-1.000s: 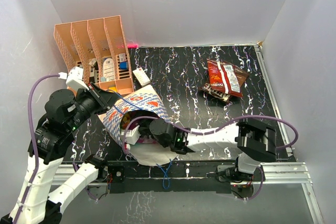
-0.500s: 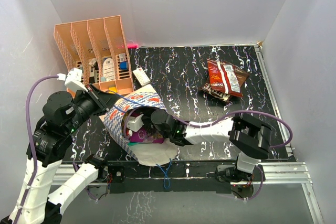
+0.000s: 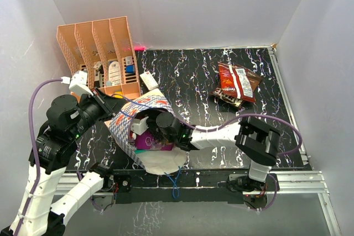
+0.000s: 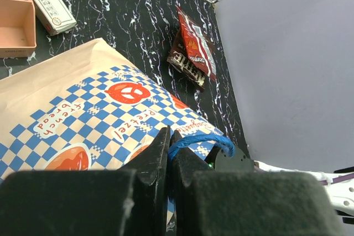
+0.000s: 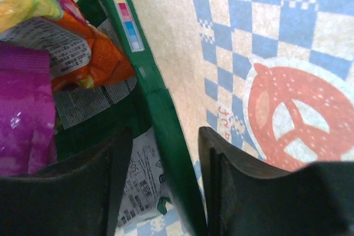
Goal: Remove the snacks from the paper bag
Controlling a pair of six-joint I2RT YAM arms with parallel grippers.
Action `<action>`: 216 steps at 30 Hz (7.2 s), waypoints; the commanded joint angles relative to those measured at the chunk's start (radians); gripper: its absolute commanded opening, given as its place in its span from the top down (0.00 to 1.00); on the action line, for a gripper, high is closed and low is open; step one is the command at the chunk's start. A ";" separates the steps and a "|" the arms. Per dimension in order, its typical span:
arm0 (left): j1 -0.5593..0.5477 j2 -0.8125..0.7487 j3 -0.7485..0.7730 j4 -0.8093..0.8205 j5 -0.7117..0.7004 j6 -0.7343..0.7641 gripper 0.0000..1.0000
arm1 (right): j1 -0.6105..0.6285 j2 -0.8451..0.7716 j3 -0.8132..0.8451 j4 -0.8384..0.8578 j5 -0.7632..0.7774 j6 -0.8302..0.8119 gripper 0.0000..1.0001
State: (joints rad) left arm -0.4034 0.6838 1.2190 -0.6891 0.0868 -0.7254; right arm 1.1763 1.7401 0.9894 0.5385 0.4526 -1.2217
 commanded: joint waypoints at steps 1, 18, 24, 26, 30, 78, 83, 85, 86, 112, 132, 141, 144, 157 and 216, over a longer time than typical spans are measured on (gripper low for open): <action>-0.002 -0.001 0.017 -0.003 -0.007 0.014 1.00 | -0.035 0.042 0.062 0.107 0.016 0.003 0.54; -0.002 0.051 0.076 0.033 -0.079 0.037 1.00 | 0.010 -0.107 0.023 0.046 -0.099 0.132 0.93; -0.002 0.063 0.105 0.045 -0.156 0.003 1.00 | 0.022 -0.177 0.018 0.045 -0.114 0.204 0.93; -0.002 0.065 0.113 0.051 -0.179 -0.004 1.00 | 0.026 -0.193 0.016 0.046 -0.112 0.215 0.93; -0.002 0.074 0.132 0.051 -0.214 -0.012 1.00 | 0.031 -0.228 0.015 0.045 -0.114 0.235 0.93; -0.002 -0.009 0.071 -0.021 -0.325 -0.041 1.00 | 0.075 -0.767 0.318 -0.522 -0.084 0.706 0.93; -0.003 -0.007 0.065 -0.020 -0.329 -0.033 1.00 | 0.039 -0.718 0.296 -0.393 0.203 0.551 0.93; -0.002 -0.006 0.064 -0.020 -0.330 -0.030 1.00 | -0.063 -0.699 0.288 -0.372 0.181 0.567 0.93; -0.002 -0.005 0.063 -0.020 -0.330 -0.028 1.00 | -0.138 -0.693 0.282 -0.372 0.140 0.599 0.93; -0.002 0.028 0.172 -0.109 -0.304 0.049 1.00 | -1.166 -0.352 -0.061 0.087 -0.512 0.702 0.93; -0.003 -0.015 0.164 -0.116 -0.293 0.036 1.00 | -1.210 -0.509 -0.442 0.122 -0.640 0.921 0.93; -0.002 -0.038 0.145 -0.104 -0.287 0.025 1.00 | -1.210 -0.517 -0.545 0.087 -0.736 1.060 0.93; -0.002 -0.037 0.150 -0.105 -0.287 0.025 1.00 | -1.210 -0.500 -0.541 0.055 -0.735 1.082 0.93; -0.002 -0.055 0.140 -0.113 -0.299 0.029 1.00 | -1.210 -0.526 -0.554 -0.112 -0.781 1.241 0.66; -0.002 -0.039 -0.102 0.043 0.173 0.106 1.00 | 0.347 -0.177 -0.378 0.371 0.108 0.635 0.21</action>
State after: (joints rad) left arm -0.4034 0.6453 1.1275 -0.6601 0.2451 -0.6052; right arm 1.5219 1.4780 0.5613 0.6411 0.3523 -0.5278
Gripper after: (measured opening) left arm 0.008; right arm 0.759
